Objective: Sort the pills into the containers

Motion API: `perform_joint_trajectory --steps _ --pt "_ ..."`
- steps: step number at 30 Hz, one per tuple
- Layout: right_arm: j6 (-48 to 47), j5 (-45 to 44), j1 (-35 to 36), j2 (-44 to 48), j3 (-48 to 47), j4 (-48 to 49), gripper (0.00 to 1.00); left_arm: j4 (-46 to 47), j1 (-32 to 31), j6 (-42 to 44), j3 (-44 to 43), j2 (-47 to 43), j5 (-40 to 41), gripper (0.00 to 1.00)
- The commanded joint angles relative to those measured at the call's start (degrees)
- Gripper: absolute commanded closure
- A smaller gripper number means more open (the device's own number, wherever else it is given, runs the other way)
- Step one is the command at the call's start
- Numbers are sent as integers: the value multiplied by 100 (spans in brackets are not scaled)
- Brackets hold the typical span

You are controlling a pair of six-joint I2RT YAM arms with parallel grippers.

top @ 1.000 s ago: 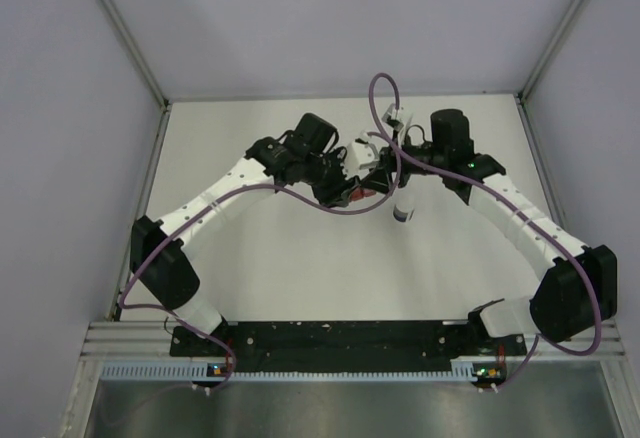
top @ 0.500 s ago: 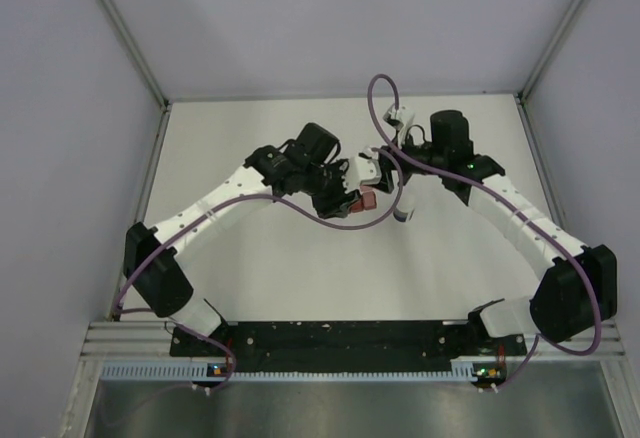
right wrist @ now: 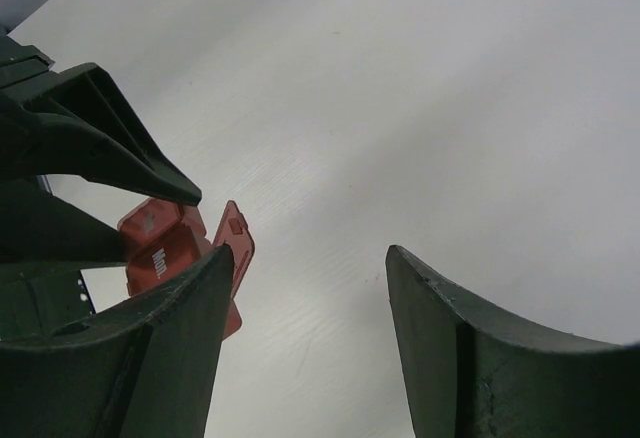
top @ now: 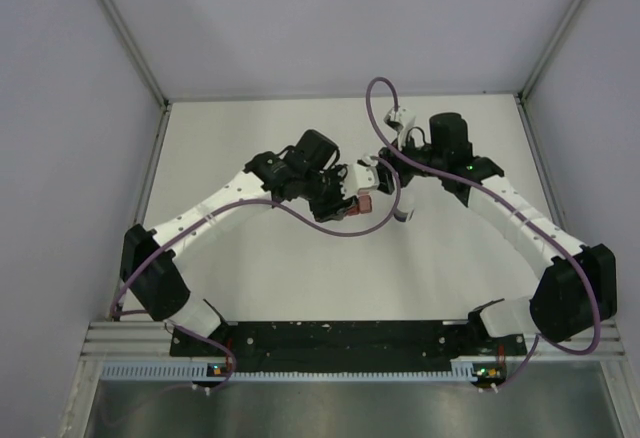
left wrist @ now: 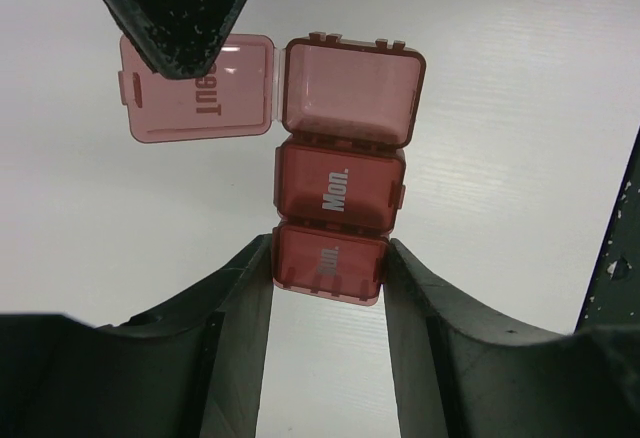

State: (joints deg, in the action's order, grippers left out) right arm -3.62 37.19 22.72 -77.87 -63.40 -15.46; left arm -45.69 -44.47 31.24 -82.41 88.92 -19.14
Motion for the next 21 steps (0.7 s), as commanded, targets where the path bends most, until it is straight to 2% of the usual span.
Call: perform_joint_trajectory --steps 1,7,11,21 --pt "-7 60 -109 149 -76 158 37 333 -36 75 164 -279 339 100" --pt "1 78 -417 377 -120 96 34 148 -18 -4 208 89 1025 100" --pt "-86 34 -716 474 -42 26 32 376 17 40 541 248 1262 100" --pt "-754 -765 -901 887 775 -44 29 974 474 -215 1042 819 1413 100"
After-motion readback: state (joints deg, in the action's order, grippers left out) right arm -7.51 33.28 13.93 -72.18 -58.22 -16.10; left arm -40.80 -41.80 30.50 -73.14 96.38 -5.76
